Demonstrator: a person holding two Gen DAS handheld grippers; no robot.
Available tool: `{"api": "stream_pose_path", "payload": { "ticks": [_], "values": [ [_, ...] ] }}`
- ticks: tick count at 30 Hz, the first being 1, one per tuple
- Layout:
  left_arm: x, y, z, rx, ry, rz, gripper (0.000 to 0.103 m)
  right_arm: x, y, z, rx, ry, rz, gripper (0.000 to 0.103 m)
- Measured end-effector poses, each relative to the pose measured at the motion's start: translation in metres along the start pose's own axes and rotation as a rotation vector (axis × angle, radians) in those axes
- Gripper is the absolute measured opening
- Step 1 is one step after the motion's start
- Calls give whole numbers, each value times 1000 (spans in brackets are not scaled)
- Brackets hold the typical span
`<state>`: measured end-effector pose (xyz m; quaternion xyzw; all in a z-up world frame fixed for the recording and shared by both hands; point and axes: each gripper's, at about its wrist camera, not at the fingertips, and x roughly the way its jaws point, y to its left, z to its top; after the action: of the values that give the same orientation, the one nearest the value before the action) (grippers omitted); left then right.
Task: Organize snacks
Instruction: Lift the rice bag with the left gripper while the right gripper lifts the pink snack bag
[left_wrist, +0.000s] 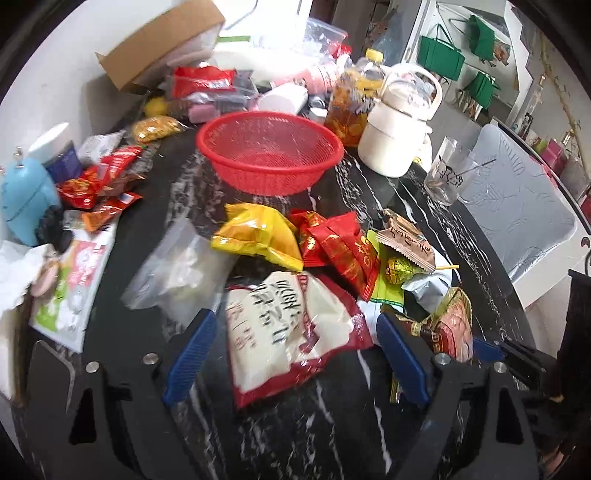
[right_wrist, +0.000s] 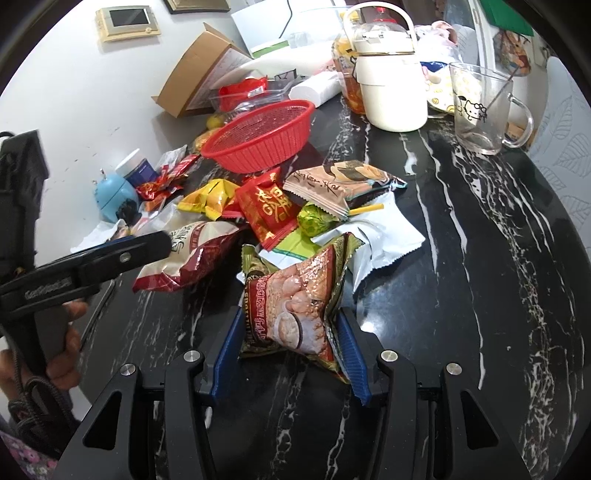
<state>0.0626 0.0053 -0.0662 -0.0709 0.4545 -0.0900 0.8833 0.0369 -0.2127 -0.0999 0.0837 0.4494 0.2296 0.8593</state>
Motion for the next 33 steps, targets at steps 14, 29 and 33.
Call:
{"api": "stream_pose_path", "payload": {
  "ticks": [14,29,33],
  "values": [
    [55,0,4,-29,172,-20,98,8,-5,2,9,24,13,52],
    [57,-3,5,-8,139,25,84,24,-12,5,31,50,59,50],
    [51,-6,1,15,121,14,76,21,-14,3,38,33,71,47]
  ]
}}
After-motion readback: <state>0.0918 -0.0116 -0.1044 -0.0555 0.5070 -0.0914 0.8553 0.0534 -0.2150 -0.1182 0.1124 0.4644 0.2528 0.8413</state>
